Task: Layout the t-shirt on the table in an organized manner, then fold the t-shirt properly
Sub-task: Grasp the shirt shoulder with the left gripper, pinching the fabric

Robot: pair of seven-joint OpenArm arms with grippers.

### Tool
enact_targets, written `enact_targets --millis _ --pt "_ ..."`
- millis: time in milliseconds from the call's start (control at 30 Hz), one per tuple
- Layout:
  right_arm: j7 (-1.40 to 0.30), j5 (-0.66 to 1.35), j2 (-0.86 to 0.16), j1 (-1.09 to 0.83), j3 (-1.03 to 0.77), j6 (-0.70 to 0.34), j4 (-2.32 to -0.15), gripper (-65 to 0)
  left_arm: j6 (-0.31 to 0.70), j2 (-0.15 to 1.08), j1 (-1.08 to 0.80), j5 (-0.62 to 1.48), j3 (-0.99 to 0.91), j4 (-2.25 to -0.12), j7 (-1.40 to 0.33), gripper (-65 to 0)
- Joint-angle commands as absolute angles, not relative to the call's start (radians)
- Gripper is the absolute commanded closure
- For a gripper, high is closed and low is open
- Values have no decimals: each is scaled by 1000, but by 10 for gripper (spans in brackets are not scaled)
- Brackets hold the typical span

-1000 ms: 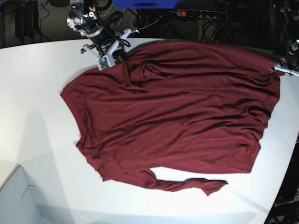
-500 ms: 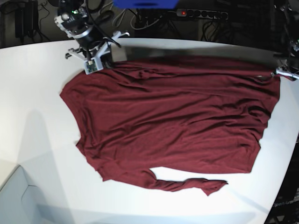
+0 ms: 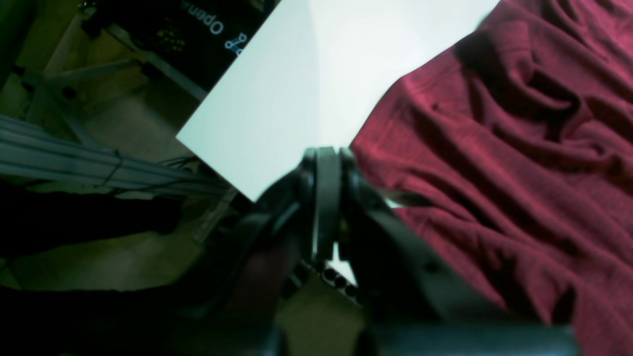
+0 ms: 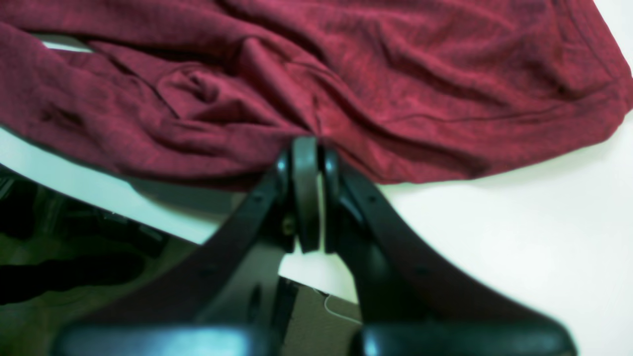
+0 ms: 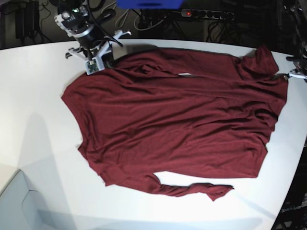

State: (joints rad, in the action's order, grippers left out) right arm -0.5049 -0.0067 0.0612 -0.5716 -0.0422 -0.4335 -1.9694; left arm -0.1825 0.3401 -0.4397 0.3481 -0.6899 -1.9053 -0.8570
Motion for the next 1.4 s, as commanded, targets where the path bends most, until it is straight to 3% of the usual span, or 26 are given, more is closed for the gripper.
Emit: enact_targets --millis 0,167,300,400,567,667,1367 --pt "-481 5 62 -575 -39 -441 -1989 0 -186 357 -430 341 -694 -1913 -837 0" --pt "-481 5 62 -570 -36 -441 -1986 0 -185 343 -432 341 -687 -1910 -837 -1" --pt "-481 5 62 -565 -36 -441 -1985 0 -185 318 -444 341 -633 -1910 -839 -41" --pt "-481 5 62 -565 -36 -441 -1983 0 -148 315 -481 341 -581 -1905 -839 -126" --pt "-481 5 62 -565 -36 -441 -1983 0 -102 268 -521 332 -573 -1903 -839 -330" --pt "-481 5 62 -564 -35 -441 -1983 0 -102 252 -545 332 -575 -1903 -839 -391" --pt "-483 5 50 -564 -21 -441 -1982 0 -102 202 -496 341 -624 -1755 -828 -398"
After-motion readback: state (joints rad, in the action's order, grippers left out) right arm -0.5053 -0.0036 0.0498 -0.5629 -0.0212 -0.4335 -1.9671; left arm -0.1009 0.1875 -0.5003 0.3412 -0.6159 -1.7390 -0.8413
